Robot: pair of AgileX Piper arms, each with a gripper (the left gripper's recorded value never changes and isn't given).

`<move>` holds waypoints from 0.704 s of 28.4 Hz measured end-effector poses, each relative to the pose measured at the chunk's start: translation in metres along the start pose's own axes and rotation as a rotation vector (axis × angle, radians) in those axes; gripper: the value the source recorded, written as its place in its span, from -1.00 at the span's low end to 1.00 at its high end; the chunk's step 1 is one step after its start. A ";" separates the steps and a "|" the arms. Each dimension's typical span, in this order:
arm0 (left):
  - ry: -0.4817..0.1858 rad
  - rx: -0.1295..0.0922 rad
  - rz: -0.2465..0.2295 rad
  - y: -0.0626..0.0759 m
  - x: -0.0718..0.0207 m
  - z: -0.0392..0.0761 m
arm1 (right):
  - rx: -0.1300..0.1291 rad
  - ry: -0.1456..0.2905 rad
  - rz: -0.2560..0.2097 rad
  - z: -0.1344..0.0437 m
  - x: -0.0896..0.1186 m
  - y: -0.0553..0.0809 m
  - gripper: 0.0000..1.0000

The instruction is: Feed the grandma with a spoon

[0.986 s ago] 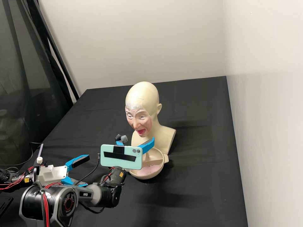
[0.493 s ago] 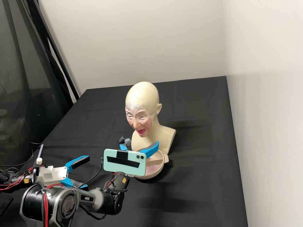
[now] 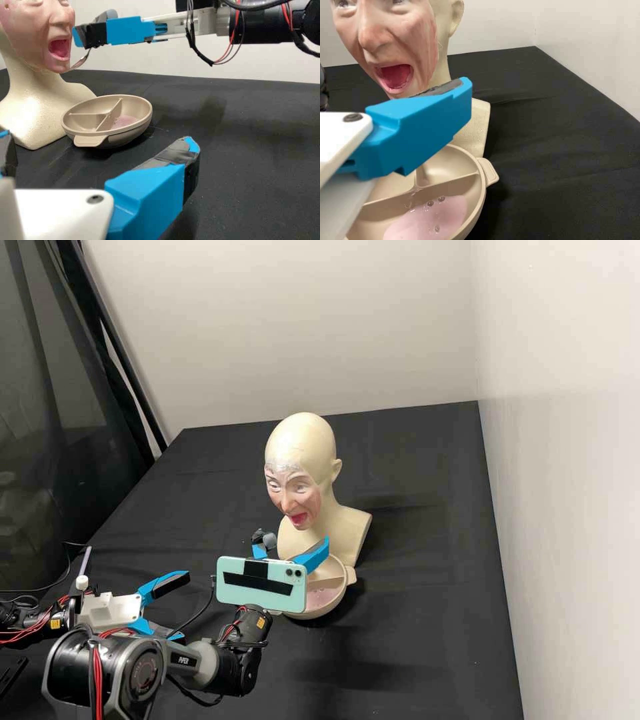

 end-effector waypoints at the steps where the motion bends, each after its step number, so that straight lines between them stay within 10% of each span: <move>1: 0.000 0.000 0.000 0.000 0.0000 0.000 | 0.000 0.001 0.001 0.000 -0.001 0.000 -1.00; 20: -0.019 0.003 0.013 0.002 -0.0016 0.005 | 0.001 -0.004 -0.016 0.006 -0.005 -0.008 -1.00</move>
